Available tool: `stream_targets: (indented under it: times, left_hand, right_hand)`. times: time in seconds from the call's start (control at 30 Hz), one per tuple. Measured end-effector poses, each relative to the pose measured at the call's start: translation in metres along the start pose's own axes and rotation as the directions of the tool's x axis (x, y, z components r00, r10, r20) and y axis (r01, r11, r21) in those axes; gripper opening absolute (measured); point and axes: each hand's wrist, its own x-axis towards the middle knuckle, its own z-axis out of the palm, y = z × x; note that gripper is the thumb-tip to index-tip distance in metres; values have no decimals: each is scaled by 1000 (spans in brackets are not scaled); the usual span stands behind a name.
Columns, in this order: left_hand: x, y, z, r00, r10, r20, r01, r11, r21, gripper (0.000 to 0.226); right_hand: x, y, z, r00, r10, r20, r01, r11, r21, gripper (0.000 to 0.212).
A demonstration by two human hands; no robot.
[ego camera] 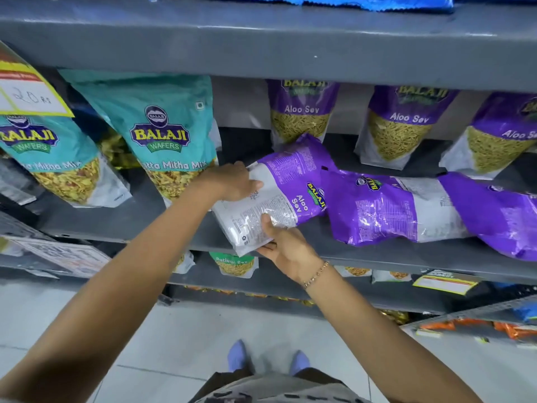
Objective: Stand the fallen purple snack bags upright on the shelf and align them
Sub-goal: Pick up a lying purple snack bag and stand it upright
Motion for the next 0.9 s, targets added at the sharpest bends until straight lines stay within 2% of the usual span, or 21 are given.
stream_targets:
  times: [0.1, 0.23, 0.37, 0.5, 0.6, 0.7, 0.8, 0.9]
  left_hand:
    - [-14, 0, 3, 996, -28, -90, 20, 996, -88, 58]
    - [-25, -2, 4, 981, -72, -178, 18, 957, -288, 51]
    - [-21, -3, 10, 950, -109, -293, -33, 897, -442, 47]
    - [-5, -4, 27, 914, -108, -390, -159, 790, -592, 47]
    - [9, 3, 39, 869, -125, -479, -288, 658, -695, 41]
    - [22, 9, 44, 854, -166, -493, -346, 526, -777, 46]
    - [31, 11, 54, 860, -214, -464, -319, 483, -815, 65]
    - [35, 13, 62, 869, -235, -435, -305, 438, -846, 65]
  right_hand:
    - [-1, 0, 0, 999, -36, -1, 36, 999, -25, 25]
    - [5, -8, -2, 989, -145, 1, 143, 980, -136, 38]
    - [17, -22, -6, 939, -343, 3, 331, 905, -266, 51]
    - [29, -42, -20, 858, -514, 22, 492, 808, -325, 61]
    - [42, -60, -29, 813, -579, 57, 557, 745, -368, 63]
    - [63, -73, -32, 794, -607, 47, 559, 697, -448, 66]
    - [82, -78, -32, 782, -623, 37, 532, 634, -561, 65]
    - [95, -79, -36, 762, -640, 101, 552, 561, -617, 65]
